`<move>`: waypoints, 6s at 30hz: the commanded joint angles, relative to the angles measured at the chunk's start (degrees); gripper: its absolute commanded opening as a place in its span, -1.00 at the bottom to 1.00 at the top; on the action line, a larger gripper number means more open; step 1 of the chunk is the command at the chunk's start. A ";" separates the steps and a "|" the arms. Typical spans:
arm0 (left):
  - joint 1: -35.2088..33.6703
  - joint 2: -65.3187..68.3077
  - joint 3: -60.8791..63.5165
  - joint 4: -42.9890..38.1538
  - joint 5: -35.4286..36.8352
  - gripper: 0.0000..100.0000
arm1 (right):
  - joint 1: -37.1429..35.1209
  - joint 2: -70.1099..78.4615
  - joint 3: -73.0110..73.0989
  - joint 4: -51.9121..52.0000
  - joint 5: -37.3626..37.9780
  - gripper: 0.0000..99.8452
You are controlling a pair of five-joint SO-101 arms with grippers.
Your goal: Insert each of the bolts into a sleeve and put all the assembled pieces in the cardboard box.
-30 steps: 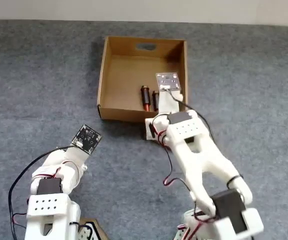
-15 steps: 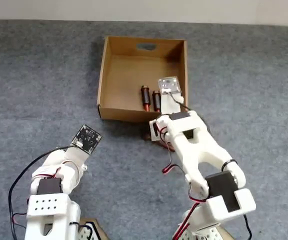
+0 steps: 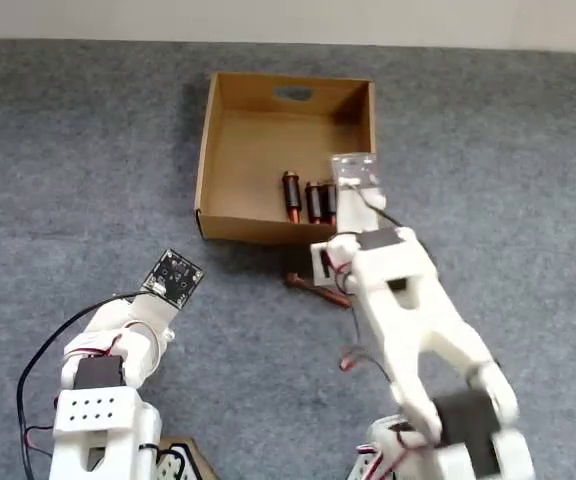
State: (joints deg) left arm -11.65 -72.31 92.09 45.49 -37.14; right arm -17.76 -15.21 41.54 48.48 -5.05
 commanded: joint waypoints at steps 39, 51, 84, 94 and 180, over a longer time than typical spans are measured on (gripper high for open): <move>0.57 -0.48 -0.31 -1.05 -0.53 -0.98 | 13.93 -14.81 19.91 5.58 22.51 -0.68; 0.57 -0.48 -0.31 -1.05 -0.53 -0.98 | 13.85 -2.95 18.86 1.45 22.51 -0.68; 0.48 -0.48 -0.31 -1.05 -0.53 -0.98 | 12.26 -4.53 17.80 5.67 22.42 -0.72; -0.57 -0.48 -0.31 -1.05 -0.53 -0.98 | 12.62 -4.62 12.88 13.32 22.42 -0.72; 43.12 68.70 -58.24 -3.43 76.04 -0.72 | 28.09 -64.48 32.22 9.01 1.14 -0.99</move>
State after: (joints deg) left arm 30.81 -6.64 38.55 43.03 36.18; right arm 9.93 -79.03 74.07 58.59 -3.65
